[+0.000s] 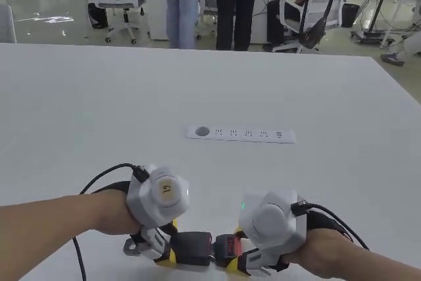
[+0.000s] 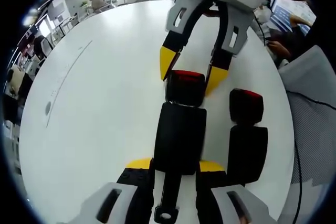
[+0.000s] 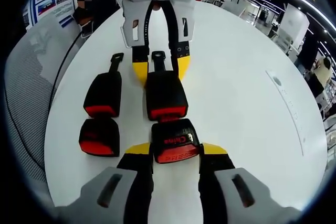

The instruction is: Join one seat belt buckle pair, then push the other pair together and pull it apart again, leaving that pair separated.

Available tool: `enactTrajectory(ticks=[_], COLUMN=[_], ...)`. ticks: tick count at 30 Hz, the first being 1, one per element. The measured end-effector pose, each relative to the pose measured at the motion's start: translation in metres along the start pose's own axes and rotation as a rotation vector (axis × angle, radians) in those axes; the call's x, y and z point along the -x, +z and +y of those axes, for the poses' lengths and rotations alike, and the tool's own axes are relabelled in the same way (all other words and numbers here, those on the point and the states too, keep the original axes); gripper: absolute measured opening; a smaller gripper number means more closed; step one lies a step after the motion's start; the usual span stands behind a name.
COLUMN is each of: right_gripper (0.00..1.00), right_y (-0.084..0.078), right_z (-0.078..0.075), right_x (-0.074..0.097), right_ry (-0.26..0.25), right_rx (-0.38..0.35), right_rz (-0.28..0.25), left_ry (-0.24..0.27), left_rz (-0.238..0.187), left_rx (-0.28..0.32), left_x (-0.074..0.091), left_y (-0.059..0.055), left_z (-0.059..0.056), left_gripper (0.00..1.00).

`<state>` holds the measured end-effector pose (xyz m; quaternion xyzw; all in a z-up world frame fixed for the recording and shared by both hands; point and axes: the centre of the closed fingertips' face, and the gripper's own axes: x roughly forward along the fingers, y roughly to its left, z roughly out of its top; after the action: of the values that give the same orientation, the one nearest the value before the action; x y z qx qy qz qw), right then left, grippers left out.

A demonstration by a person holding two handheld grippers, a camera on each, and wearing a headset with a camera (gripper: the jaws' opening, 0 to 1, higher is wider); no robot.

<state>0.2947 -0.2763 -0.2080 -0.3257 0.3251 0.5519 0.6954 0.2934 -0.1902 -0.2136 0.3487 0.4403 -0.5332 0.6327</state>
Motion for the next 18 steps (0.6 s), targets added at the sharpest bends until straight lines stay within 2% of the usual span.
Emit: enactTrajectory(ticks=[7, 10, 18], right_gripper=[0.31, 0.31, 0.31], right_y=[-0.013, -0.013, -0.012], right_z=[-0.003, -0.005, -0.006], right_x=[0.01, 0.008, 0.009], right_ry=[0.006, 0.013, 0.008], right_rx=[0.012, 0.007, 0.057], right_rz=[0.029, 0.031, 0.038], left_ry=[-0.003, -0.004, 0.0], left_rz=[0.006, 0.007, -0.008], left_rx=[-0.002, -0.005, 0.006], left_x=[0.0, 0.0, 0.001], left_y=[-0.001, -0.001, -0.001], left_z=[0.002, 0.001, 0.001], left_gripper=[0.3, 0.3, 0.3])
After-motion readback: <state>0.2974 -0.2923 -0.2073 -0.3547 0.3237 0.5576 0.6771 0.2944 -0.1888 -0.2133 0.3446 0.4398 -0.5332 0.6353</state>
